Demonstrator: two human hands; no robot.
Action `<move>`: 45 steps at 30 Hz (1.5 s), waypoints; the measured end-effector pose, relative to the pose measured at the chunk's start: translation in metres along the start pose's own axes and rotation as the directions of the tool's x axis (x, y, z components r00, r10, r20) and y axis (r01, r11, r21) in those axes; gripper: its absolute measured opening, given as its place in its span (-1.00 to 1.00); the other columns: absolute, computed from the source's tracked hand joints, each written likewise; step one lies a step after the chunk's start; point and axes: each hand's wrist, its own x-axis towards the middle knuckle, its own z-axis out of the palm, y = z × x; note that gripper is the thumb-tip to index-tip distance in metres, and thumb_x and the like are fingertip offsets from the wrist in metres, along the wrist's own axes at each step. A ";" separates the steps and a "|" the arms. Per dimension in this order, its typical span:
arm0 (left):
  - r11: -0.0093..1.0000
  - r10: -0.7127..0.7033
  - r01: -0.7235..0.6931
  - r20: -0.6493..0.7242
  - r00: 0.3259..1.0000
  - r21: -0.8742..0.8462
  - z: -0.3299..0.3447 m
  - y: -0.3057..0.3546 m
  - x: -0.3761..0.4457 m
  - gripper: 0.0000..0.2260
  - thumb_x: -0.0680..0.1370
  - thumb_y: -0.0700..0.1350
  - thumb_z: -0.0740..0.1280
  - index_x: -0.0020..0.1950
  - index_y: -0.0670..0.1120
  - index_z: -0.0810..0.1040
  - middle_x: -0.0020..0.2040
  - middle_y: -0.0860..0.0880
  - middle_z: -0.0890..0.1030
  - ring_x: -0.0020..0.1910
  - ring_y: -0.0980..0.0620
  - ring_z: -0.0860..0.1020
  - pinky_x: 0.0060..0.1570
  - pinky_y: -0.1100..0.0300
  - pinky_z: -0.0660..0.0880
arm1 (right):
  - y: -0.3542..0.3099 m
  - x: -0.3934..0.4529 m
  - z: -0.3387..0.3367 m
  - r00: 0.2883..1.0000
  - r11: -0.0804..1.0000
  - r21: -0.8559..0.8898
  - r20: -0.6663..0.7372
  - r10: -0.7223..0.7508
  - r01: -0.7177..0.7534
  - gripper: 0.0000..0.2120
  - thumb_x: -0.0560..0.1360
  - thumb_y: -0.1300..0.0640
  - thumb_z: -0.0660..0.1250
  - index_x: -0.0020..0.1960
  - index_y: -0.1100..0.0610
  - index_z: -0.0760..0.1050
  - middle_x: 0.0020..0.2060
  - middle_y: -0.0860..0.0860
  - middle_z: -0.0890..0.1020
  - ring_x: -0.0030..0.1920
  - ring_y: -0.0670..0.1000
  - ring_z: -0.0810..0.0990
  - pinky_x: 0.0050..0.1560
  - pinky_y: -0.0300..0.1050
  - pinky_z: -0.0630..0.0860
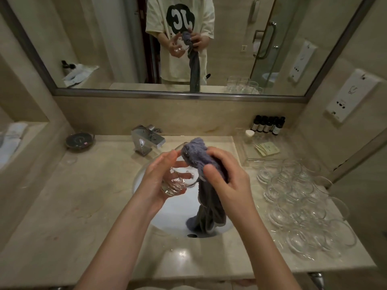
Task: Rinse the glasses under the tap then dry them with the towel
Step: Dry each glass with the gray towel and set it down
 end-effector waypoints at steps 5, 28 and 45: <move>0.999 -0.036 0.036 -0.038 0.999 0.015 -0.008 0.005 0.004 -0.52 0.33 0.20 0.38 0.11 -0.08 0.59 -0.05 -0.12 0.70 -0.20 -0.13 0.65 -0.15 0.06 0.46 | 0.005 0.005 -0.010 0.951 0.983 -0.152 0.305 -0.053 0.103 -0.40 0.36 -0.28 0.31 0.36 -0.26 0.27 0.36 -0.41 0.25 0.37 -0.45 0.20 0.26 -0.56 0.13; 0.915 -0.135 0.194 -0.186 0.973 0.353 -0.009 0.005 0.022 -0.56 0.49 0.32 0.27 0.05 -0.02 0.60 -0.09 -0.03 0.69 -0.18 0.00 0.65 -0.22 0.10 0.60 | 0.032 0.007 0.018 0.911 0.944 -0.329 0.393 0.128 0.010 -0.57 0.28 -0.18 0.45 0.11 -0.08 0.62 -0.08 -0.07 0.70 -0.06 -0.05 0.64 0.01 0.00 0.55; 0.693 -0.007 0.023 -0.026 1.000 0.720 -0.014 0.012 0.041 -0.47 0.45 0.47 0.12 -0.08 0.05 0.56 -0.28 0.08 0.66 -0.46 -0.03 0.56 -0.50 0.22 0.33 | 0.040 0.001 0.030 0.900 0.875 0.280 0.310 0.306 -0.394 -0.79 0.31 0.08 0.49 -0.07 0.11 0.67 -0.26 -0.02 0.65 -0.21 -0.08 0.57 -0.09 -0.16 0.50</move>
